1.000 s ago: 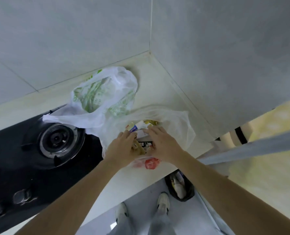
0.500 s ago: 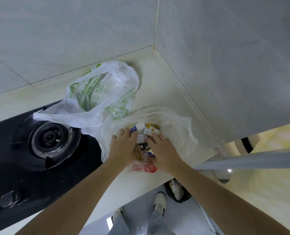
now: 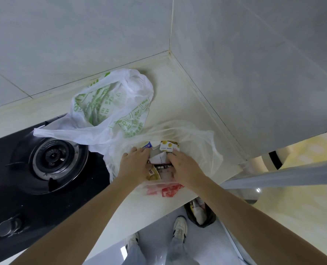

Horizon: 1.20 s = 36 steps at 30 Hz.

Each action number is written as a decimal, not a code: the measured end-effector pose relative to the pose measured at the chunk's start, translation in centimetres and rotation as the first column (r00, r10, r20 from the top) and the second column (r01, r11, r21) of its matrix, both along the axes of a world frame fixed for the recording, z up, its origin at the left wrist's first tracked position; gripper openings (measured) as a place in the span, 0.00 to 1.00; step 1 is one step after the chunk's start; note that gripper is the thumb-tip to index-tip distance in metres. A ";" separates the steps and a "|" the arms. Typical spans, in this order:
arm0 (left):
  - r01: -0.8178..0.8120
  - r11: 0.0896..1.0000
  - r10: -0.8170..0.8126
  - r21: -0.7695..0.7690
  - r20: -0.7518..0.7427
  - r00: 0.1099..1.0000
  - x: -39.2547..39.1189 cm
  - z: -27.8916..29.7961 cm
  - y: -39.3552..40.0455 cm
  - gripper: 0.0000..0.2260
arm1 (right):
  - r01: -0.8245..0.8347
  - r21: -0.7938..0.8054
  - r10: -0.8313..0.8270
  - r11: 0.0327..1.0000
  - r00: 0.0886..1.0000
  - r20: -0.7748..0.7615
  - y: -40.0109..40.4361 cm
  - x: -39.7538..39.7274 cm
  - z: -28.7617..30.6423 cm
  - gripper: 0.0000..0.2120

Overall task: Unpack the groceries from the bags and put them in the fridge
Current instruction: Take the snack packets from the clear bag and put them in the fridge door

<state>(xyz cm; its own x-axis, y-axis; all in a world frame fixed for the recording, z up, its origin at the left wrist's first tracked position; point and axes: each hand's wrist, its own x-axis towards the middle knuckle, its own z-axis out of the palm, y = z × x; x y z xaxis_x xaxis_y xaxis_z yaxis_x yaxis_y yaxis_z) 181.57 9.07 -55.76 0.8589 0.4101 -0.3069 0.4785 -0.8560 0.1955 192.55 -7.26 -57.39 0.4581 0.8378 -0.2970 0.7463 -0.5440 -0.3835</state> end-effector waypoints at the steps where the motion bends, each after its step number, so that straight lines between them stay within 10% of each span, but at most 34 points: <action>1: -0.007 1.000 0.008 -0.021 0.022 1.000 0.0 0.1 0.2 0.09 | -0.006 0.017 0.006 1.000 1.000 0.008 0.0 0.2 0.2 0.15; 19: -0.084 0.899 0.314 -0.429 0.501 0.806 -1.1 11.0 0.6 0.05 | 0.374 0.449 -0.292 0.811 0.925 -0.243 -1.6 1.6 11.0 0.06; 27: 0.287 0.879 0.060 -0.380 0.686 0.725 3.6 23.8 -1.5 0.08 | 0.398 0.550 -0.443 0.734 0.895 -0.058 -9.1 0.7 24.4 0.05; 36: 0.707 0.653 -0.220 -0.273 0.824 0.522 3.6 37.5 -12.0 0.08 | 0.561 0.693 -0.774 0.453 0.633 -0.005 -21.4 -9.7 39.6 0.04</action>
<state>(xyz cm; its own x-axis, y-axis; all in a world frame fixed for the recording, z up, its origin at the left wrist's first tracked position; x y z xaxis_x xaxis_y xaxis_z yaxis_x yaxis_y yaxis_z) 185.20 -2.96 -18.26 0.8847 -0.1439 0.4434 -0.4485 -0.5222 0.7254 182.83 -28.62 -17.78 0.9183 0.1560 0.3639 0.3719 -0.6552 -0.6575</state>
